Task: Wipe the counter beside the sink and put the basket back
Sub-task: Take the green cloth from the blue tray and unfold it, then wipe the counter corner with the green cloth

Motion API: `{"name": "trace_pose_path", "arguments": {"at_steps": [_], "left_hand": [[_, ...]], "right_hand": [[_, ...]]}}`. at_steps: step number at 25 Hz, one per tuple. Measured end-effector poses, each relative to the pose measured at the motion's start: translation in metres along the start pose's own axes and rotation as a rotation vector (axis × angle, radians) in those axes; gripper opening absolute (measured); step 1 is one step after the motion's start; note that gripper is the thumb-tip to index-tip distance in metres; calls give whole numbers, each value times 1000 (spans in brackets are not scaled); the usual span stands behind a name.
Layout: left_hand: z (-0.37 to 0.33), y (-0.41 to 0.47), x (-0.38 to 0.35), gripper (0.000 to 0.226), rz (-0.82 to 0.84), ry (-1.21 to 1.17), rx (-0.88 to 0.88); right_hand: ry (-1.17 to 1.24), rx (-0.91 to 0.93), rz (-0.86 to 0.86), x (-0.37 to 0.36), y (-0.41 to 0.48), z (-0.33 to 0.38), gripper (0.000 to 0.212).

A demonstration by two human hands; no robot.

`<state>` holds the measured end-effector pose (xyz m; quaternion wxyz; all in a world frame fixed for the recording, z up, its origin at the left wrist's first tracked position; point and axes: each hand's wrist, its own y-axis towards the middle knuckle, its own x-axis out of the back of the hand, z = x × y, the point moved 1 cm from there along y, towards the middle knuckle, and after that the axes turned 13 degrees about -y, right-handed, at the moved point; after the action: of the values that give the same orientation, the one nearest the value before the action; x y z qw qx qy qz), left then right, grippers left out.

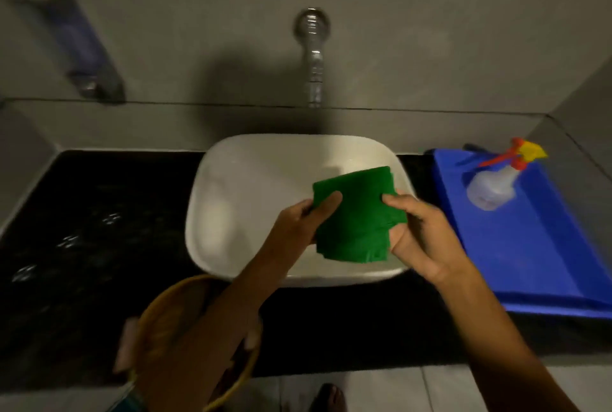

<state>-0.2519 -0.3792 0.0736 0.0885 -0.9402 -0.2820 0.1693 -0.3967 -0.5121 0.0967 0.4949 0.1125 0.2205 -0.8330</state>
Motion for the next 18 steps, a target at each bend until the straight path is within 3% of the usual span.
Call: {"name": "trace_pose_path", "arguments": {"at_steps": [4, 6, 10, 13, 15, 17, 18], "left_hand": [[9, -68, 152, 34, -321, 87, -58], [28, -106, 230, 26, -446, 73, -32], [60, -164, 342, 16, -735, 239, -10], [77, -191, 394, 24, -894, 272, -14], [91, -200, 419, 35, -954, 394, 4], [110, -210, 442, 49, -978, 680, 35], [118, -215, 452, 55, -968, 828, 33]], "right_hand": [[-425, -87, -46, -126, 65, -81, 18], [-671, -82, 18, -197, 98, -136, 14], [-1130, -37, 102, -313, 145, -220, 30], [-1141, -95, 233, -370, 166, -264, 42], [-1269, 0, 212, -390, 175, -288, 50], [-1616, 215, 196, -397, 177, -312, 57], [-1784, 349, 293, -401, 174, -323, 59]]}}
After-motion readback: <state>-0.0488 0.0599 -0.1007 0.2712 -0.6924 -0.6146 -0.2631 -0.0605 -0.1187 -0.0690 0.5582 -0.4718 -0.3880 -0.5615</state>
